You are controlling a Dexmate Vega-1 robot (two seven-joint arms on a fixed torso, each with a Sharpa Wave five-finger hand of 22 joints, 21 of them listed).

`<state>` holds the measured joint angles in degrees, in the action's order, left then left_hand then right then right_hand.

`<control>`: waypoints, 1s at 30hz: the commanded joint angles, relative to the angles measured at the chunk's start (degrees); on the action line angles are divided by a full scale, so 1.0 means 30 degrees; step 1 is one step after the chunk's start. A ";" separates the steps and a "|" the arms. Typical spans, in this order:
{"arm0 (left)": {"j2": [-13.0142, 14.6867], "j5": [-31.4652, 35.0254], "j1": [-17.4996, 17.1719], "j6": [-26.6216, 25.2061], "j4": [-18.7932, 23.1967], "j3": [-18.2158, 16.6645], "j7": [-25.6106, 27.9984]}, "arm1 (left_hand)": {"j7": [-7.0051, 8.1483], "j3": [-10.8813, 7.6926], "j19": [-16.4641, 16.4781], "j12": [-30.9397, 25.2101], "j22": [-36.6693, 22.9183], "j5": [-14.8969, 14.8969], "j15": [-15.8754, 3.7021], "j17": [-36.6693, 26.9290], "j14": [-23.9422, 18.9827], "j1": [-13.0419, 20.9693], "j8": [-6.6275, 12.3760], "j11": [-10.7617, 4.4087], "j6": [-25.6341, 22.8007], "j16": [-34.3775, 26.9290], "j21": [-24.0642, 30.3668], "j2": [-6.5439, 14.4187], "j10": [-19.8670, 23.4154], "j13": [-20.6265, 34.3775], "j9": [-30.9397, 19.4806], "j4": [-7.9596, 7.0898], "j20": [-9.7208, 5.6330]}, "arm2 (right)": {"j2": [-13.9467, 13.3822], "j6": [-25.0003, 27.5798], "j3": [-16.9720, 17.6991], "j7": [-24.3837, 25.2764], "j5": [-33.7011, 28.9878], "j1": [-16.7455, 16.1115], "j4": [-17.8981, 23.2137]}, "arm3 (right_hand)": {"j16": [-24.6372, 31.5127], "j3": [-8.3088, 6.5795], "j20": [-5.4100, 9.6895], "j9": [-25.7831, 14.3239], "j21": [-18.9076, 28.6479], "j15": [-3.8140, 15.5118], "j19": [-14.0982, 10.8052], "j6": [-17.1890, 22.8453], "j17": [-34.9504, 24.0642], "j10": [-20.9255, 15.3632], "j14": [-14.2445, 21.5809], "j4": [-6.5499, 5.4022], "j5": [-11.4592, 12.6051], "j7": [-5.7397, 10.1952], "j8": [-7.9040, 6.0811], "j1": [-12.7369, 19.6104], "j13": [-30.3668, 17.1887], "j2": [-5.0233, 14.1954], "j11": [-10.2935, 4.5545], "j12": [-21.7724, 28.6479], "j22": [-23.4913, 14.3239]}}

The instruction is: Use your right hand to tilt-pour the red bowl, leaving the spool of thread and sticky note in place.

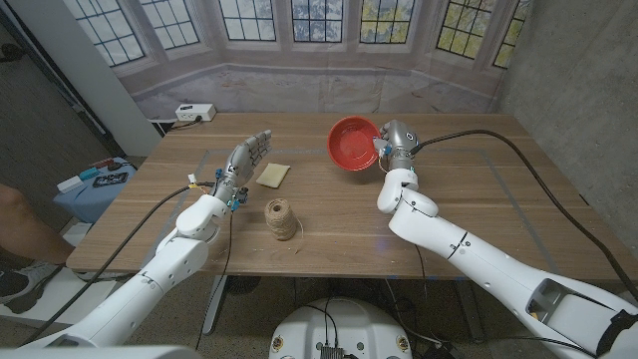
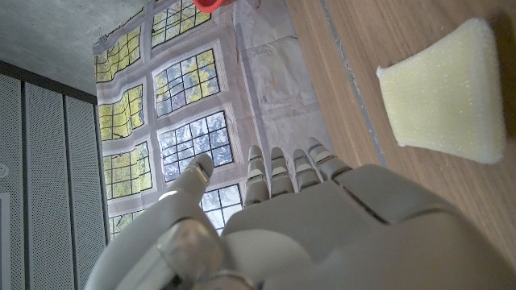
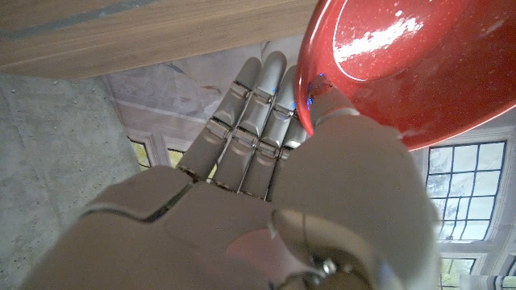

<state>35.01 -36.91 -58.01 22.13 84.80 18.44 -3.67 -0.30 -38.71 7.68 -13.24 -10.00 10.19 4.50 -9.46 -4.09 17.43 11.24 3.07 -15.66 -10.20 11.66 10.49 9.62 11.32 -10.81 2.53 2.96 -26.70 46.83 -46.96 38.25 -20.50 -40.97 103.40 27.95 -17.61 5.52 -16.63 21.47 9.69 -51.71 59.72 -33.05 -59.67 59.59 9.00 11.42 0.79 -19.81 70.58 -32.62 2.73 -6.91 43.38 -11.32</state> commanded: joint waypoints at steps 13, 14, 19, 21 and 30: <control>-0.0129 0.0022 0.0430 0.0139 -0.0515 0.0112 -0.0324 | 0.0028 0.0012 0.0092 0.0044 -0.0039 0.0112 0.0056 -0.0088 -0.0140 0.0250 -0.0063 0.0040 -0.0164 -0.0051 -0.0063 -0.0025 0.0217 0.0086 -0.0020 -0.0001 0.0117 | 0.0315 0.0059 -0.0762 0.0356 -0.2855 0.0259 -0.1493 | -0.0266 0.0108 -0.0072 -0.0129 0.0155 0.1243 0.0264 0.0041 -0.0245 0.0028 0.0100 0.0007 -0.0035 0.0096 -0.0115 0.0217 -0.0139 0.0152 -0.0056 -0.0005 -0.0099; -0.0148 -0.0002 0.0465 0.0151 -0.0561 0.0121 -0.0372 | 0.0039 0.0010 0.0092 0.0044 -0.0039 0.0113 0.0057 -0.0087 -0.0139 0.0255 -0.0062 0.0038 -0.0169 -0.0050 -0.0063 -0.0021 0.0218 0.0086 -0.0020 0.0000 0.0115 | 0.0282 0.0199 -0.0872 0.0264 -0.3045 0.0315 -0.1523 | -0.0296 0.0100 -0.0075 -0.0125 0.0168 0.1251 0.0261 0.0050 -0.0253 0.0014 0.0091 0.0012 -0.0032 0.0094 -0.0116 0.0235 -0.0135 0.0167 -0.0056 -0.0006 -0.0098; -0.0223 0.0016 0.0604 0.0187 -0.0708 0.0184 -0.0456 | 0.0077 0.0015 0.0090 0.0049 -0.0039 0.0113 0.0058 -0.0089 -0.0147 0.0268 -0.0051 0.0021 -0.0211 -0.0053 -0.0065 -0.0018 0.0221 0.0087 -0.0021 -0.0001 0.0110 | 0.0131 0.0485 -0.1100 0.0014 -0.3677 0.0347 -0.1498 | -0.0372 0.0123 -0.0088 -0.0158 0.0214 0.1237 0.0295 0.0023 -0.0323 0.0070 0.0141 0.0004 -0.0035 0.0102 -0.0122 0.0241 -0.0156 0.0180 -0.0061 -0.0038 -0.0089; -0.0248 0.0014 0.0645 0.0184 -0.0752 0.0207 -0.0480 | 0.0075 0.0017 0.0089 0.0060 -0.0039 0.0113 0.0069 -0.0090 -0.0147 0.0273 -0.0040 0.0026 -0.0246 -0.0054 -0.0066 -0.0014 0.0199 0.0088 -0.0021 -0.0004 0.0103 | 0.0031 0.0875 -0.1416 -0.0233 -0.4174 0.0509 -0.1572 | -0.0414 0.0131 -0.0106 -0.0161 0.0222 0.1220 0.0340 0.0053 -0.0356 0.0051 0.0136 -0.0002 -0.0037 0.0101 -0.0135 0.0244 -0.0136 0.0194 -0.0073 -0.0053 -0.0085; -0.0375 0.0043 0.0791 0.0313 -0.1030 0.0257 -0.0539 | 0.0082 0.0013 0.0089 0.0052 -0.0039 0.0116 0.0057 -0.0096 -0.0145 0.0297 -0.0036 0.0043 -0.0295 -0.0054 -0.0069 0.0008 0.0247 0.0090 -0.0022 -0.0022 0.0104 | -0.0024 0.1539 -0.2194 -0.0723 -0.5661 0.0905 -0.2144 | -0.0550 0.0175 -0.0168 -0.0153 0.0271 0.1205 0.0416 0.0059 -0.0431 0.0055 0.0188 -0.0032 -0.0042 0.0123 -0.0130 0.0199 -0.0130 0.0196 -0.0004 -0.0090 -0.0065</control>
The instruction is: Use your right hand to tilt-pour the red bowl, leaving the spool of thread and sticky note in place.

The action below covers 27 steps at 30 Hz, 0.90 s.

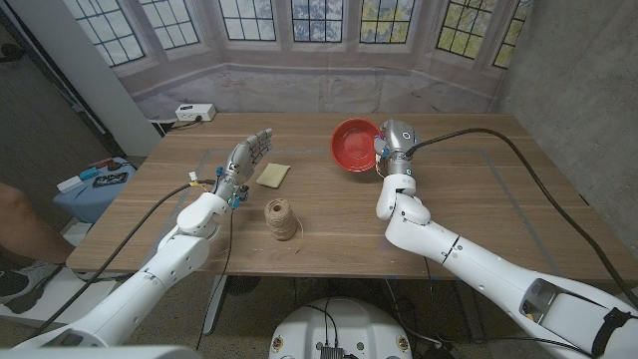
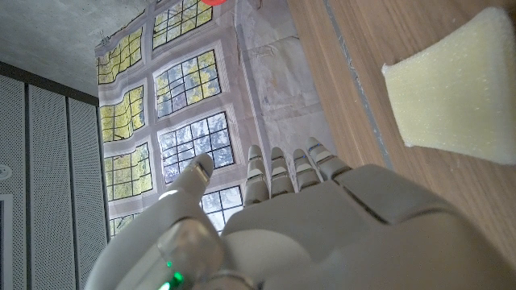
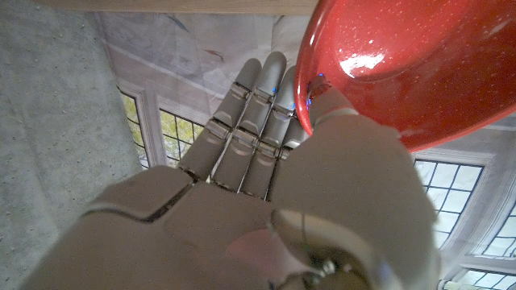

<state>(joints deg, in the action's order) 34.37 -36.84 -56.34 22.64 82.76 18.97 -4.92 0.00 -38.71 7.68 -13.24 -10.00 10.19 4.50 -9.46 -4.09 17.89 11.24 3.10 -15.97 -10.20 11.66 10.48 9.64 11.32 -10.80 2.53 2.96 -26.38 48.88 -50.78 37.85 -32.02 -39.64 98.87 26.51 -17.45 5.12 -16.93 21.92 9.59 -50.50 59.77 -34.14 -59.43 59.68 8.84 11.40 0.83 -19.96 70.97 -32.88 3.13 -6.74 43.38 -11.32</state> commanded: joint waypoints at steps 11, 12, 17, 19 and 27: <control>-0.0307 0.0074 0.0471 0.0291 -0.0685 0.0153 -0.0219 | 0.0022 0.0011 0.0092 0.0053 -0.0039 0.0119 0.0069 -0.0096 -0.0147 0.0179 -0.0031 0.0045 -0.0242 -0.0052 -0.0070 0.0020 0.0266 0.0091 -0.0026 -0.0020 0.0121 | -0.0182 0.1250 -0.1618 -0.1119 -0.3371 0.0930 -0.1523 | -0.0232 0.0156 -0.0060 -0.0077 0.0193 0.1251 0.0074 0.0028 -0.0211 0.0002 0.0145 0.0031 -0.0032 0.0097 -0.0087 0.0089 -0.0121 0.0087 -0.0041 -0.0093 -0.0044; -0.0333 0.0050 0.0491 0.0299 -0.0720 0.0153 -0.0231 | 0.0012 0.0009 0.0092 0.0054 -0.0039 0.0120 0.0059 -0.0095 -0.0154 0.0185 -0.0028 0.0069 -0.0256 -0.0055 -0.0070 0.0023 0.0267 0.0092 -0.0026 -0.0019 0.0122 | -0.0172 0.1231 -0.1591 -0.1115 -0.3418 0.0917 -0.1562 | -0.0231 0.0160 -0.0056 -0.0084 0.0197 0.1246 0.0083 0.0028 -0.0227 0.0015 0.0170 0.0022 -0.0032 0.0108 -0.0090 0.0082 -0.0127 0.0099 -0.0063 -0.0098 -0.0042; -0.0426 0.0132 0.0630 0.0342 -0.0870 0.0217 -0.0214 | 0.0019 0.0013 0.0095 0.0052 -0.0039 0.0120 0.0077 -0.0096 -0.0170 0.0200 -0.0031 -0.0023 -0.0275 -0.0060 -0.0070 0.0019 0.0287 0.0093 -0.0027 -0.0022 0.0115 | -0.0259 0.1347 -0.1676 -0.1339 -0.3867 0.0963 -0.1706 | -0.0302 0.0187 -0.0054 -0.0087 0.0241 0.1231 0.0103 0.0021 -0.0309 0.0055 0.0181 0.0024 -0.0033 0.0081 -0.0088 0.0091 -0.0180 0.0099 -0.0103 -0.0105 -0.0033; -0.0460 0.0151 0.0676 0.0334 -0.0901 0.0246 -0.0207 | 0.0029 0.0012 0.0093 0.0056 -0.0039 0.0121 0.0091 -0.0096 -0.0166 0.0207 -0.0028 0.0010 -0.0291 -0.0058 -0.0071 0.0022 0.0282 0.0093 -0.0027 -0.0023 0.0132 | -0.0300 0.1387 -0.1743 -0.1389 -0.4100 0.1003 -0.1800 | -0.0339 0.0186 -0.0053 -0.0081 0.0250 0.1252 0.0122 0.0019 -0.0328 0.0069 0.0169 0.0036 -0.0030 0.0093 -0.0083 0.0111 -0.0185 0.0100 -0.0095 -0.0114 -0.0030; -0.0519 0.0259 0.0771 0.0293 -0.0910 0.0311 -0.0087 | 0.0029 0.0012 0.0096 0.0058 -0.0040 0.0123 0.0078 -0.0099 -0.0186 0.0223 -0.0036 0.0069 -0.0306 -0.0064 -0.0072 0.0021 0.0300 0.0094 -0.0028 -0.0034 0.0131 | -0.0364 0.1472 -0.2041 -0.1466 -0.5075 0.1202 -0.2344 | -0.0442 0.0205 -0.0052 -0.0093 0.0303 0.1263 0.0171 -0.0016 -0.0451 0.0106 0.0148 0.0045 -0.0025 0.0106 -0.0076 0.0151 -0.0272 0.0131 -0.0101 -0.0108 -0.0020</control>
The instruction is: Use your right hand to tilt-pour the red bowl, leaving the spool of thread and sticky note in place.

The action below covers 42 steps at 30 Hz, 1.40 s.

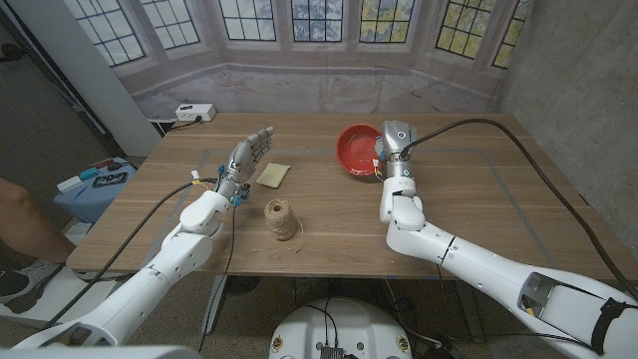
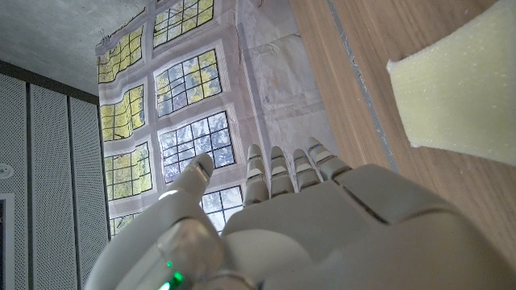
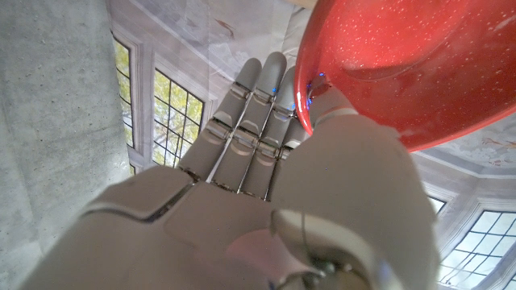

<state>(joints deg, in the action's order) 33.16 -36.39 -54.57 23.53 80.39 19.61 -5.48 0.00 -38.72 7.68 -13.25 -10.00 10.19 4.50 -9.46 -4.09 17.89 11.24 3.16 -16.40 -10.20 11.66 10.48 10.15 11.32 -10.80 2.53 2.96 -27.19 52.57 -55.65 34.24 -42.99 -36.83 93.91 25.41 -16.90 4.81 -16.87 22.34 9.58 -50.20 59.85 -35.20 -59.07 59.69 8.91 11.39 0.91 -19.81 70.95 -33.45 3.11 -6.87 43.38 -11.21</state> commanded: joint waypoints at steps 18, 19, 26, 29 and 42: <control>-0.0167 0.0206 0.0339 -0.0061 -0.0052 0.0215 0.0112 | 0.0056 -0.0008 0.0110 0.0077 -0.0041 0.0133 0.0061 -0.0106 -0.0215 0.0260 -0.0040 -0.0025 -0.0220 -0.0071 -0.0069 0.0036 0.0126 0.0097 -0.0031 -0.0067 0.0126 | 0.0165 0.0050 -0.0084 0.0890 -0.2316 0.0460 -0.1875 | -0.0317 0.0091 0.0097 -0.0153 0.0250 0.1245 0.0259 -0.0137 -0.0330 0.0061 0.0171 -0.0024 -0.0008 0.0267 -0.0122 0.0125 -0.0204 0.0197 -0.0064 -0.0138 -0.0046; -0.0180 0.0210 0.0354 -0.0055 -0.0062 0.0226 0.0105 | 0.0060 -0.0011 0.0109 0.0078 -0.0041 0.0134 0.0067 -0.0104 -0.0221 0.0264 -0.0038 -0.0021 -0.0227 -0.0072 -0.0069 0.0036 0.0125 0.0097 -0.0031 -0.0065 0.0137 | 0.0115 0.0027 -0.0073 0.0917 -0.2373 0.0453 -0.1847 | -0.0324 0.0095 0.0098 -0.0170 0.0257 0.1245 0.0264 -0.0148 -0.0348 0.0074 0.0177 -0.0032 -0.0008 0.0239 -0.0128 0.0119 -0.0230 0.0209 -0.0064 -0.0131 -0.0046; -0.0218 0.0232 0.0351 -0.0076 0.0014 0.0288 0.0114 | 0.0080 -0.0020 0.0111 0.0073 -0.0041 0.0138 0.0057 -0.0105 -0.0219 0.0277 -0.0046 0.0016 -0.0231 -0.0068 -0.0070 0.0036 0.0154 0.0098 -0.0033 -0.0076 0.0133 | -0.0090 -0.0084 0.0098 0.1008 -0.2613 0.0354 -0.1734 | -0.0438 0.0127 0.0116 -0.0184 0.0293 0.1253 0.0353 -0.0157 -0.0443 0.0047 0.0161 -0.0037 -0.0004 0.0248 -0.0141 0.0112 -0.0187 0.0225 -0.0118 -0.0180 -0.0043; -0.0198 0.0283 0.0292 -0.0068 0.0100 0.0288 0.0187 | 0.0074 -0.0019 0.0107 0.0077 -0.0041 0.0138 0.0064 -0.0106 -0.0216 0.0282 -0.0051 0.0029 -0.0227 -0.0066 -0.0071 0.0038 0.0149 0.0099 -0.0033 -0.0082 0.0138 | -0.0127 -0.0155 0.0180 0.1022 -0.2639 0.0291 -0.1694 | -0.0489 0.0147 0.0112 -0.0173 0.0304 0.1231 0.0403 -0.0162 -0.0481 0.0103 0.0160 -0.0055 -0.0003 0.0274 -0.0136 0.0082 -0.0267 0.0235 -0.0090 -0.0166 -0.0041; 0.0004 0.0252 -0.0096 -0.0137 0.0443 0.0133 0.0435 | 0.0097 -0.0024 0.0126 0.0080 -0.0042 0.0143 0.0025 -0.0103 -0.0224 0.0332 -0.0047 0.0012 -0.0288 -0.0064 -0.0066 0.0043 0.0175 0.0101 -0.0036 -0.0084 0.0133 | 0.0101 -0.0666 0.0542 0.1603 -0.2490 0.0142 -0.2078 | -0.0707 0.0181 0.0088 -0.0216 0.0390 0.1248 0.0499 -0.0198 -0.0619 0.0120 0.0163 -0.0053 0.0016 0.0298 -0.0170 0.0082 -0.0299 0.0269 -0.0117 -0.0216 -0.0032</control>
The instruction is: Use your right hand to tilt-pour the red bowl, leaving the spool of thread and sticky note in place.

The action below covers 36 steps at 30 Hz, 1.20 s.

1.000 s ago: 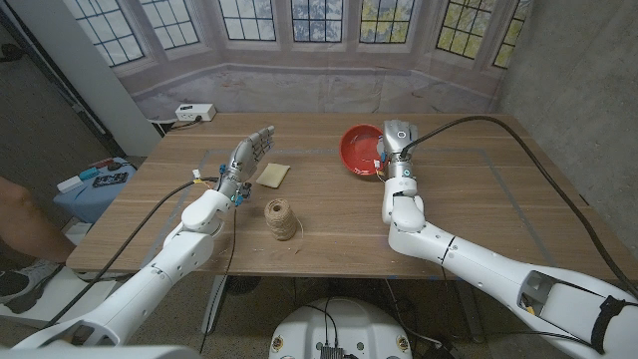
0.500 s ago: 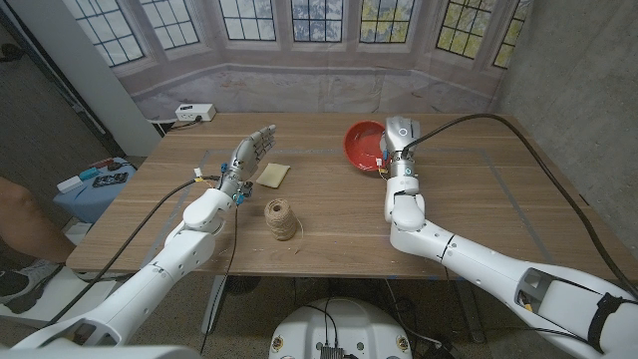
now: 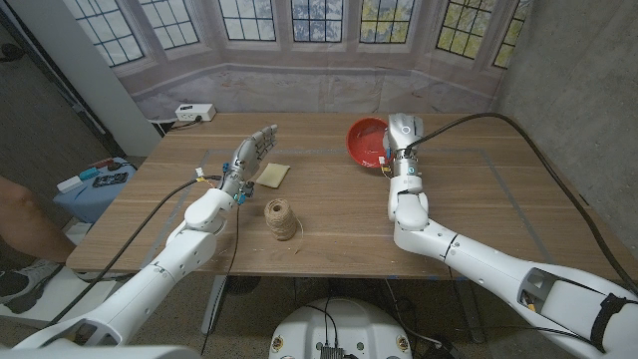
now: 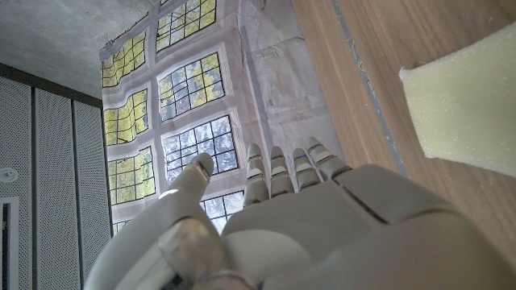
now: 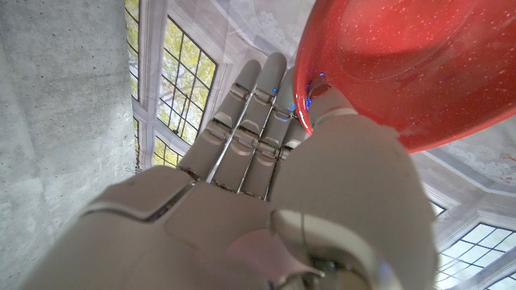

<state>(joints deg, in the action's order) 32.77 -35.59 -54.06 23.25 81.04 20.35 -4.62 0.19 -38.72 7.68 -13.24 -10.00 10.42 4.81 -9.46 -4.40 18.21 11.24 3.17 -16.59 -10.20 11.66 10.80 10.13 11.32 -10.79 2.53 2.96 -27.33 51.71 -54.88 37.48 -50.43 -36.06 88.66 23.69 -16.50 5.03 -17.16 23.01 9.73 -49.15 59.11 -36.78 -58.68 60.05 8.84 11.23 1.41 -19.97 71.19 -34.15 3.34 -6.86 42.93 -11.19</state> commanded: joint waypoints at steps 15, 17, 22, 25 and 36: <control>0.0096 -0.0142 -0.0247 -0.0016 0.0115 -0.0139 0.0029 | 0.0044 -0.0014 0.0131 0.0099 -0.0043 0.0066 -0.0045 -0.0111 -0.0114 0.0244 -0.0065 0.0028 -0.0219 -0.0065 -0.0067 -0.0057 0.0161 0.0103 -0.0041 -0.0113 0.0133 | 0.0473 -0.0559 0.0601 0.1344 0.0377 -0.0136 -0.0849 | -0.0332 0.0107 -0.0005 -0.0112 0.0248 0.1164 0.0295 0.0028 -0.0300 -0.0010 0.0047 -0.0047 0.0084 0.0168 -0.0134 -0.0028 -0.0123 0.0242 -0.0134 -0.0104 -0.0028; 0.0094 -0.0125 -0.0235 0.0010 0.0090 -0.0134 0.0011 | 0.0037 -0.0015 0.0130 0.0104 -0.0043 0.0066 -0.0043 -0.0111 -0.0113 0.0248 -0.0069 0.0000 -0.0214 -0.0064 -0.0067 -0.0058 0.0153 0.0104 -0.0041 -0.0117 0.0101 | 0.0471 -0.0546 0.0591 0.1350 0.0400 -0.0132 -0.0844 | -0.0351 0.0113 0.0006 -0.0109 0.0255 0.1140 0.0307 0.0011 -0.0306 -0.0005 0.0063 -0.0071 0.0083 0.0171 -0.0129 -0.0063 -0.0096 0.0262 -0.0130 -0.0129 -0.0027; 0.0077 -0.0122 -0.0203 0.0051 0.0043 -0.0121 -0.0042 | 0.0029 -0.0017 0.0123 0.0102 -0.0043 0.0067 -0.0043 -0.0113 -0.0115 0.0253 -0.0072 -0.0003 -0.0216 -0.0064 -0.0071 -0.0059 0.0165 0.0104 -0.0042 -0.0128 0.0131 | 0.0480 -0.0680 0.0673 0.1459 0.0596 -0.0176 -0.0802 | -0.0414 0.0130 0.0006 -0.0108 0.0286 0.1172 0.0354 -0.0016 -0.0403 0.0036 0.0040 -0.0044 0.0081 0.0167 -0.0127 -0.0036 -0.0147 0.0265 -0.0148 -0.0138 -0.0023; 0.0062 -0.0160 -0.0199 0.0060 0.0022 -0.0122 -0.0080 | 0.0048 -0.0014 0.0124 0.0108 -0.0043 0.0066 -0.0038 -0.0114 -0.0101 0.0259 -0.0071 0.0027 -0.0230 -0.0059 -0.0071 -0.0058 0.0158 0.0105 -0.0043 -0.0137 0.0136 | 0.0434 -0.0792 0.0820 0.1388 0.0858 -0.0274 -0.0581 | -0.0432 0.0136 0.0006 -0.0107 0.0304 0.1183 0.0368 -0.0013 -0.0439 0.0020 0.0082 -0.0030 0.0082 0.0192 -0.0132 -0.0022 -0.0164 0.0261 -0.0192 -0.0134 -0.0021; 0.0000 -0.0359 -0.0168 0.0111 -0.0100 -0.0123 -0.0328 | 0.0062 -0.0018 0.0131 0.0109 -0.0044 0.0067 -0.0039 -0.0116 -0.0113 0.0260 -0.0062 0.0020 -0.0277 -0.0061 -0.0069 -0.0077 0.0174 0.0106 -0.0044 -0.0162 0.0129 | -0.0167 -0.0629 0.1180 -0.1237 0.1990 -0.0507 0.1631 | -0.0588 0.0167 0.0135 -0.0114 0.0365 0.1225 0.0464 -0.0067 -0.0597 -0.0032 0.0068 -0.0010 0.0085 0.0301 -0.0134 0.0008 -0.0144 0.0280 -0.0302 -0.0177 -0.0011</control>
<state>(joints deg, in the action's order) 32.99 -36.19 -54.71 23.25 81.18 19.99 -4.92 0.31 -38.72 7.89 -13.01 -10.00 10.41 4.81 -9.59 -4.40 18.20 11.02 3.17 -17.10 -10.20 11.67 10.79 10.13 11.31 -10.79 2.53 3.18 -26.51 49.75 -52.24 39.87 -47.52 -37.07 88.90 22.15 -16.10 5.12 -17.44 23.79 9.69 -47.83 58.91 -38.38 -58.31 60.01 8.77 11.04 1.84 -20.13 70.79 -34.41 3.70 -7.10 42.49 -11.20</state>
